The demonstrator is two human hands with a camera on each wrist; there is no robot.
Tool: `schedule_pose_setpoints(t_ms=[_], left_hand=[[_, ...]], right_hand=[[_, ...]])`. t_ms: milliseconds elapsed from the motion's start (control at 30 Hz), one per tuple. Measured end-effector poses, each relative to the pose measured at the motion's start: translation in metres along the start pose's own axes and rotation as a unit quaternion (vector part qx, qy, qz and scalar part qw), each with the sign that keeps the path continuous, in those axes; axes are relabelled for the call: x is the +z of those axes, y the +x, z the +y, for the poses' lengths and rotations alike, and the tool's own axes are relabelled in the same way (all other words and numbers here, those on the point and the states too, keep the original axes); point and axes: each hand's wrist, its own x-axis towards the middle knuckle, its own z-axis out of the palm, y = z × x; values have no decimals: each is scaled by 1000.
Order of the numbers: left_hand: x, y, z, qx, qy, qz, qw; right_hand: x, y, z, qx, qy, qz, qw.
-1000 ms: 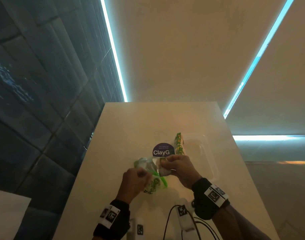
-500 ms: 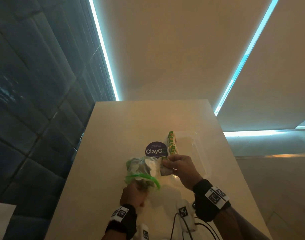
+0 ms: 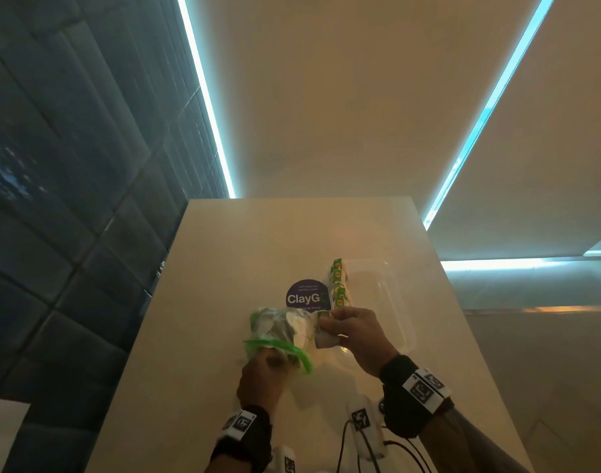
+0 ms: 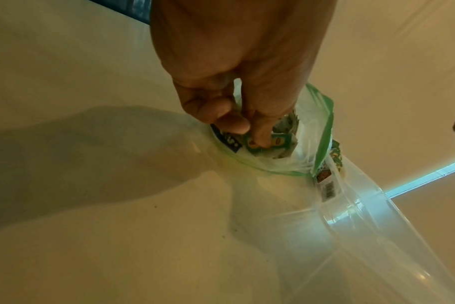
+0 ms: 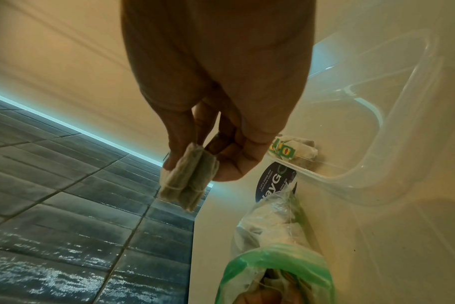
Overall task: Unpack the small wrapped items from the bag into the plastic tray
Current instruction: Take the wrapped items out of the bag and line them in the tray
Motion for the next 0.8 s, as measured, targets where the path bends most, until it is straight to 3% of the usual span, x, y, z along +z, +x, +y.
schedule_pose_setpoints(t_ms=[233, 567, 800], left_hand=[[-8, -2, 11, -25, -52, -13, 998], [-65, 6, 21, 49, -73, -14, 996], [-90, -3, 50, 69, -241, -86, 964]], right_hand=[[-7, 4, 1, -1, 11, 6, 1000], [0, 12, 5, -6, 15, -19, 1000], [12, 9, 3, -8, -35, -140, 990]])
